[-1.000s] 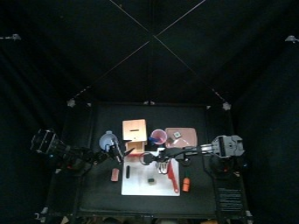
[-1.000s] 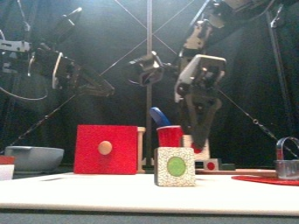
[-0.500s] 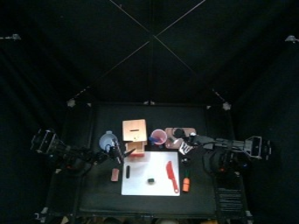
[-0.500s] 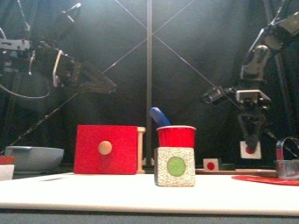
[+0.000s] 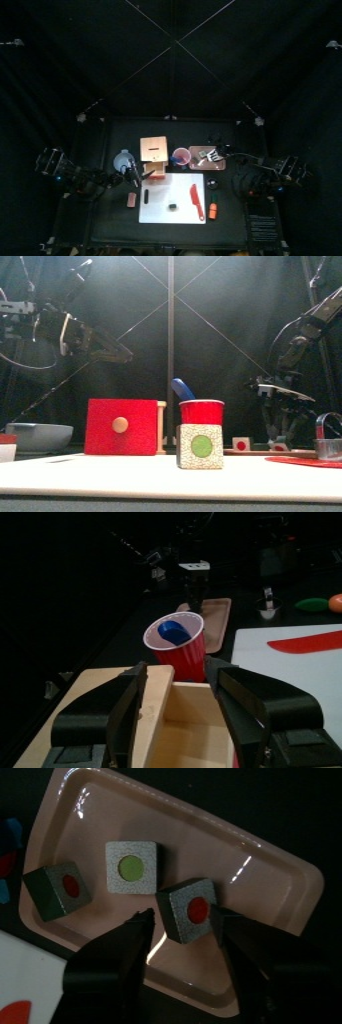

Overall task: Place sushi on board then cut the sushi with the knife then place the pieces on the plate
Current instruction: Place the 4 sushi pieces on the plate

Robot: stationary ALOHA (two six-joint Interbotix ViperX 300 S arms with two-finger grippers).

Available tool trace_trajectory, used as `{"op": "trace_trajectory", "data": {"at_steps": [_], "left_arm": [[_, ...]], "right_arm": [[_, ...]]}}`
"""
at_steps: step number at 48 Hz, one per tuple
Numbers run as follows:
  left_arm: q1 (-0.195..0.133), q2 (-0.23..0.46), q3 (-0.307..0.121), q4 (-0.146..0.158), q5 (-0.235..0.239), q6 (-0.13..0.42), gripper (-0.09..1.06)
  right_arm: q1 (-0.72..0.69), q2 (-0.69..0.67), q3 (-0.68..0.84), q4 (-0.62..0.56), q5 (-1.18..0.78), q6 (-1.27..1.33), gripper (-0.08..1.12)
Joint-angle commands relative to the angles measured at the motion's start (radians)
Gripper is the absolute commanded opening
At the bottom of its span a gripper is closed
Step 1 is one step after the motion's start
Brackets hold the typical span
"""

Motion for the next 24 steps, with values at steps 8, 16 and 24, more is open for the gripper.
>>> {"op": "trace_trajectory", "data": {"at_steps": [8, 16, 24], "left_arm": [[-0.005, -0.003, -0.009, 0.0, -0.006, -0.003, 0.86], [-0.005, -0.003, -0.015, 0.003, -0.006, -0.003, 0.86], [0.002, -0.003, -0.02, 0.003, -0.006, 0.0, 0.86]], "right_arm": [[0.252, -0.104, -0.103, 0.046, 0.124, 0.012, 0.92], [0.54, -0.071, -0.167, 0.044, 0.112, -0.006, 0.93], [0.73, 0.074, -0.321, -0.02, 0.095, 0.002, 0.92]]}}
